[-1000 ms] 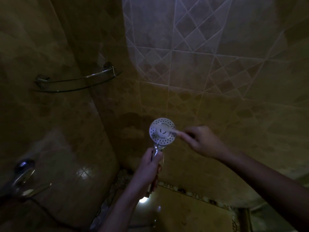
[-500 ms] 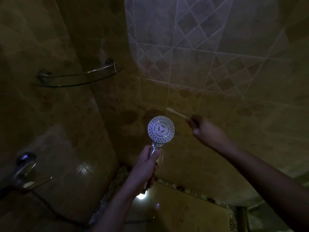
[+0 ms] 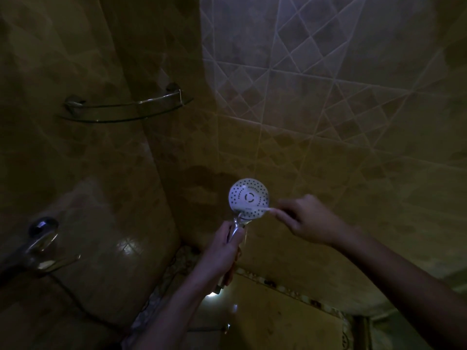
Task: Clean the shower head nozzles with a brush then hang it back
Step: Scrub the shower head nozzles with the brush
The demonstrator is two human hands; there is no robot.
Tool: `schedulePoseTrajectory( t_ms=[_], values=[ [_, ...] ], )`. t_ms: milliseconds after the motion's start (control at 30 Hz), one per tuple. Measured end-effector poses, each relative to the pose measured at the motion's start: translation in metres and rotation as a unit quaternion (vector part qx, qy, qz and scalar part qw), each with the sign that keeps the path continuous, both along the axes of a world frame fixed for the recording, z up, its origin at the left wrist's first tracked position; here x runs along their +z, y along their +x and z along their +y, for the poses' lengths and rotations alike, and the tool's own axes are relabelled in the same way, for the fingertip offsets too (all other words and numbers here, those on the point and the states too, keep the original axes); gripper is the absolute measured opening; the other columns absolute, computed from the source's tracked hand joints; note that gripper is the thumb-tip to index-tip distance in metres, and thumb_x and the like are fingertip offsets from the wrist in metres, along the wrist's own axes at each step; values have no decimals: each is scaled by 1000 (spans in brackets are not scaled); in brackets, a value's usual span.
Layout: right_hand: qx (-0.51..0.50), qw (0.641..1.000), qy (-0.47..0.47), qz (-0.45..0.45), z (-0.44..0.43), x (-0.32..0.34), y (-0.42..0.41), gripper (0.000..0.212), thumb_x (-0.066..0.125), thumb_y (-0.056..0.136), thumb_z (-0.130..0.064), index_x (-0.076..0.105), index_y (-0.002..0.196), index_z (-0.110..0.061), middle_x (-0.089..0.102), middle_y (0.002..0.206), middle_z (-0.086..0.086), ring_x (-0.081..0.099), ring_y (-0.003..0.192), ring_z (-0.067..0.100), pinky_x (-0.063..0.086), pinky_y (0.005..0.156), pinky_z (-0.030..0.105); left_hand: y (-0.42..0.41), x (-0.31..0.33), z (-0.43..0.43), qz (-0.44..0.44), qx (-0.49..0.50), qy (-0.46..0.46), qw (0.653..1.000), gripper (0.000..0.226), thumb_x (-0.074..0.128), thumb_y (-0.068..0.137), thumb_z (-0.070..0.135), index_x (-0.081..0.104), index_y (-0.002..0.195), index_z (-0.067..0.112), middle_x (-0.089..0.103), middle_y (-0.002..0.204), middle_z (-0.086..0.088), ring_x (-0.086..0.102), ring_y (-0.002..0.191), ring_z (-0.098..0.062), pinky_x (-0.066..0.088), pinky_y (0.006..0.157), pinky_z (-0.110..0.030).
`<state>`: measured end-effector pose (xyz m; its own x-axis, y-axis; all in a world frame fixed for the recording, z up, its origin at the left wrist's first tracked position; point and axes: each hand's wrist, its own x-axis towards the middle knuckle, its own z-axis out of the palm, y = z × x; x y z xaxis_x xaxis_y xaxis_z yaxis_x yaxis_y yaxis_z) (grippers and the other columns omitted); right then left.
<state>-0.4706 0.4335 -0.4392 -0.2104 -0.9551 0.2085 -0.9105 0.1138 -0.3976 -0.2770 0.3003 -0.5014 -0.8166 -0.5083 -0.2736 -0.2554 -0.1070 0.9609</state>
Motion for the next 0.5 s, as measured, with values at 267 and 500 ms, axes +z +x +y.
schedulePoseTrajectory(
  t_ms=[267,500],
  values=[
    [15,998,-17,66,4,-9,5,41,28,102,-56,52,80,-31,49,54,-12,53,43,8,38,43,14,3,-4,1,7,0,-2,1000,14,49,102,40,55,99,27,50,69,-6,42,32,-7,30,30,-18],
    [-67,996,-34,57,2,-10,-6,27,40,103,-42,50,83,-29,51,60,-13,54,47,5,39,45,17,9,-7,0,12,-11,20,1000,17,48,102,45,56,97,31,51,66,-2,41,34,-8,30,31,-20]
  ],
)
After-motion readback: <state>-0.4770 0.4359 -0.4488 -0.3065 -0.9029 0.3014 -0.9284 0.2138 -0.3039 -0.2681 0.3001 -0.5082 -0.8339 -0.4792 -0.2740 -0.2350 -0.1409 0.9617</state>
